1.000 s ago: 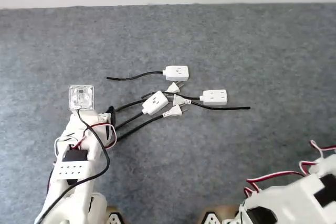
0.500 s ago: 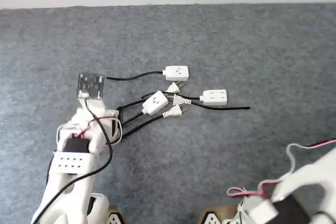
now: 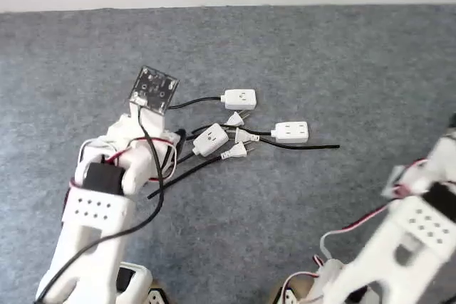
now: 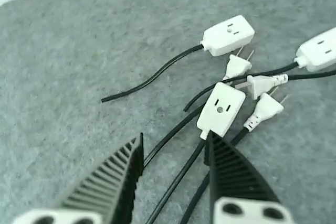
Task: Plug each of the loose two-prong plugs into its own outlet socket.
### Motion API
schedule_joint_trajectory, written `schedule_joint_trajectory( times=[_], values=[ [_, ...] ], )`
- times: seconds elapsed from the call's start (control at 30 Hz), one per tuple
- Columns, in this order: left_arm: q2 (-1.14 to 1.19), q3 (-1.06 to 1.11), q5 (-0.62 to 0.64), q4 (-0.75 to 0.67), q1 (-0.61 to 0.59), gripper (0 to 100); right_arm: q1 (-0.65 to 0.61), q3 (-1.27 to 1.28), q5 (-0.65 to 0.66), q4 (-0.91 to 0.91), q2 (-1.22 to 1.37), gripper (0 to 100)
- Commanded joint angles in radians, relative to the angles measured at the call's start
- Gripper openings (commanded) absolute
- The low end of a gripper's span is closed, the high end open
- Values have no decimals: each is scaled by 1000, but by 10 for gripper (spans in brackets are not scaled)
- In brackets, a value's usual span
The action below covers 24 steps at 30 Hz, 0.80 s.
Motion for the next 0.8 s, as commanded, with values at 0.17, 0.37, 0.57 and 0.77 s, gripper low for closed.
schedule_joint_trajectory(
  times=[0.17, 0.37, 0.57, 0.77],
  values=[
    [422, -229, -48, -57, -49, 180, -127, 229, -69, -101, -208, 199],
    [594, -249, -69, -146, 0, 178, -170, 399, -20, -265, -243, 199],
    [651, -231, -74, -150, 147, 178, -171, 405, -8, -268, -243, 199],
    [661, -226, -55, -218, 241, 154, -171, 405, -11, -269, -243, 198]
  ],
)
